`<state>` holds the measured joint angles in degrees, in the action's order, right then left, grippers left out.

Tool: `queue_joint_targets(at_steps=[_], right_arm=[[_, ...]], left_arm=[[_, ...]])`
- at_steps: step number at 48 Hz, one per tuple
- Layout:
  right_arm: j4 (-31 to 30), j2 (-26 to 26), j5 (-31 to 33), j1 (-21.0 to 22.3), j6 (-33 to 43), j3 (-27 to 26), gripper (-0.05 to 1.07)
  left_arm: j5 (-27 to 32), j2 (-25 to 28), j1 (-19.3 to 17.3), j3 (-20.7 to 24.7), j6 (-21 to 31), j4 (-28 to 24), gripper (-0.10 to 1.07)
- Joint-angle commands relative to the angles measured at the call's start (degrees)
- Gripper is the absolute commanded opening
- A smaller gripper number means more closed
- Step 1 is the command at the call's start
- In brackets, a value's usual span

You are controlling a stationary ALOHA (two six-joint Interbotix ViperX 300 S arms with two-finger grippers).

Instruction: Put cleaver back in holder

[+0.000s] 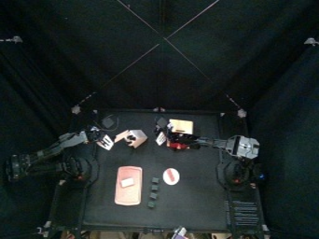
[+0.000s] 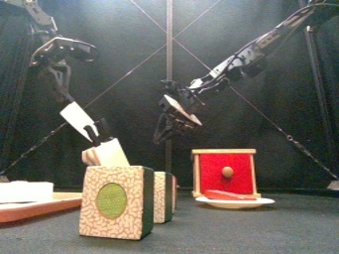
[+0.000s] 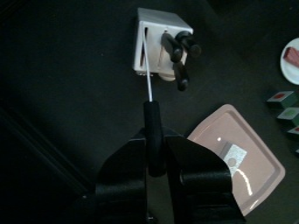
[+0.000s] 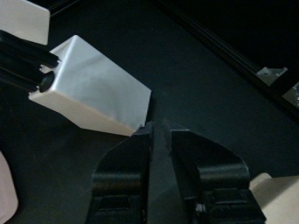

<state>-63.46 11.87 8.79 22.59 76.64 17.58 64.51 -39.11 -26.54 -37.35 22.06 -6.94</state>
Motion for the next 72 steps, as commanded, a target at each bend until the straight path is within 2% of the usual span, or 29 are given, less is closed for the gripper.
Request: queue_joint_targets(at_steps=[1, 8, 23, 36, 72], right_arm=[[1.7, -0.1, -0.5, 0.4, 0.1, -3.1, 0.59], [4.5, 2.4, -1.1, 0.5, -0.4, -5.4, 0.59], [6.5, 5.6, -1.6, 0.7, -0.2, -8.4, 0.59], [8.5, 7.9, -1.6, 0.6, -0.4, -10.5, 0.59], [8.4, 9.5, -1.6, 0.1, -0.4, -11.8, 0.59]], left_arm=[[-0.3, 0.1, -0.3, 1.1, -0.1, -0.2, 0.29], [-0.4, 0.1, -0.3, 0.5, -0.3, -0.2, 0.29], [-0.4, 0.1, -0.3, -0.5, -2.8, -0.2, 0.29], [-1.6, 0.4, -0.3, -1.6, -3.1, 0.1, 0.29], [-2.7, 1.5, -0.3, -1.8, -3.3, -0.1, 0.29]])
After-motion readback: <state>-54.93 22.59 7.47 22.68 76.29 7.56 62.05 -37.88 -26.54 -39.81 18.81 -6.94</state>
